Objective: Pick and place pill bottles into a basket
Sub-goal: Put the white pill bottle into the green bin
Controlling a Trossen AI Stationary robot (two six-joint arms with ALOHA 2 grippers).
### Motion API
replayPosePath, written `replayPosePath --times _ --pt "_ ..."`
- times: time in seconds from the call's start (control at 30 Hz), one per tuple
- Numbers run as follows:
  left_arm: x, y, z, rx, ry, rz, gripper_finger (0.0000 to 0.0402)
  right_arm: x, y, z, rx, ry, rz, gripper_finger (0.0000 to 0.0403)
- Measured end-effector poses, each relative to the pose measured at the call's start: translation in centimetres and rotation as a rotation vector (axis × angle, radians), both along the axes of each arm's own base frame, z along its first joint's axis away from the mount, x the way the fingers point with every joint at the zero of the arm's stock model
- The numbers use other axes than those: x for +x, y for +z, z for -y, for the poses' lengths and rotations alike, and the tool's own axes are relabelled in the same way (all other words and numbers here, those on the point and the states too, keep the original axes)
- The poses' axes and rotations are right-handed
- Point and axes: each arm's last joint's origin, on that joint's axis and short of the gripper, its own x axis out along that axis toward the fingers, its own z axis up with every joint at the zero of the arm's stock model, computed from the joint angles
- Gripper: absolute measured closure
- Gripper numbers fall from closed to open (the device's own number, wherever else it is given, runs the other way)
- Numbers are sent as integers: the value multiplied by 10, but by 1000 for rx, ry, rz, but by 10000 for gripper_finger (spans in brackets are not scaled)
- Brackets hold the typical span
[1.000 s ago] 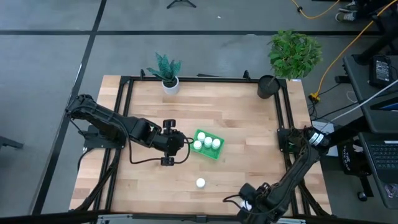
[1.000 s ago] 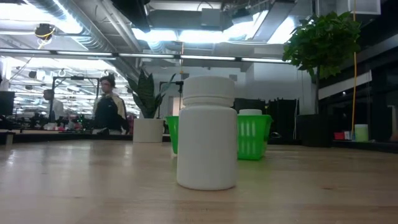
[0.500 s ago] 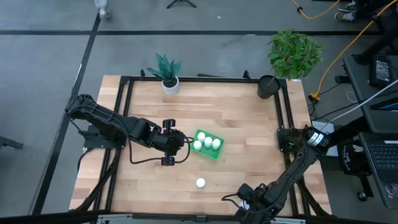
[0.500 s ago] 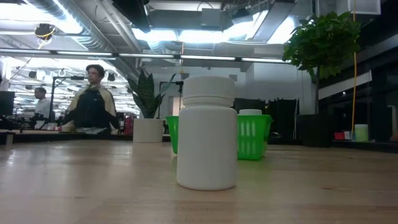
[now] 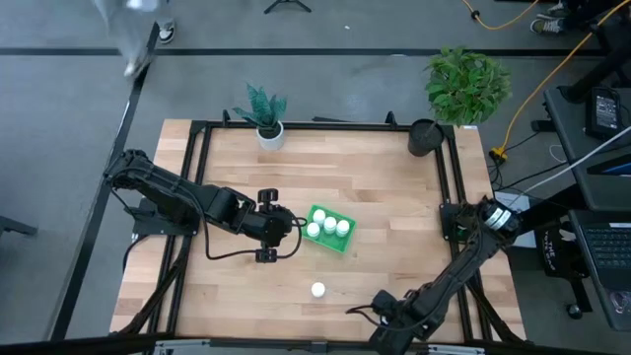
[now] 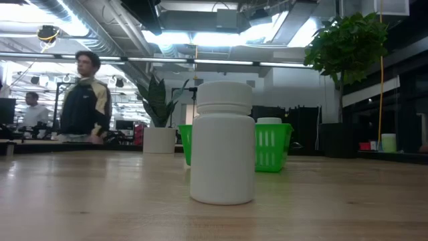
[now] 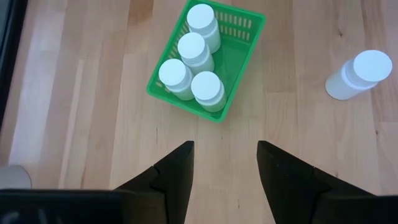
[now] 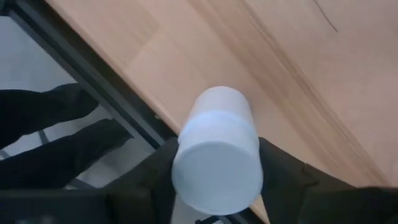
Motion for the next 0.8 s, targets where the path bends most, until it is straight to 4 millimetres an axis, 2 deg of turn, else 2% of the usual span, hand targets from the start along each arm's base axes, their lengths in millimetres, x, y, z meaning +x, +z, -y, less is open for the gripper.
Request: replayPosePath --times 0.03,0.23,0.4,0.63,0.8 --pt "0 0 0 1 -2 0 233 1 0 1 2 5 5 237" --pt "0 0 0 6 -10 -2 233 10 1 4 22 21 38 238" --pt "0 1 0 11 -16 -1 233 22 7 14 -2 60 44 238" --pt "-10 15 -6 56 13 64 233 56 31 57 -126 188 30 238" --pt "-25 34 -12 59 52 147 233 90 54 96 -214 278 112 238"
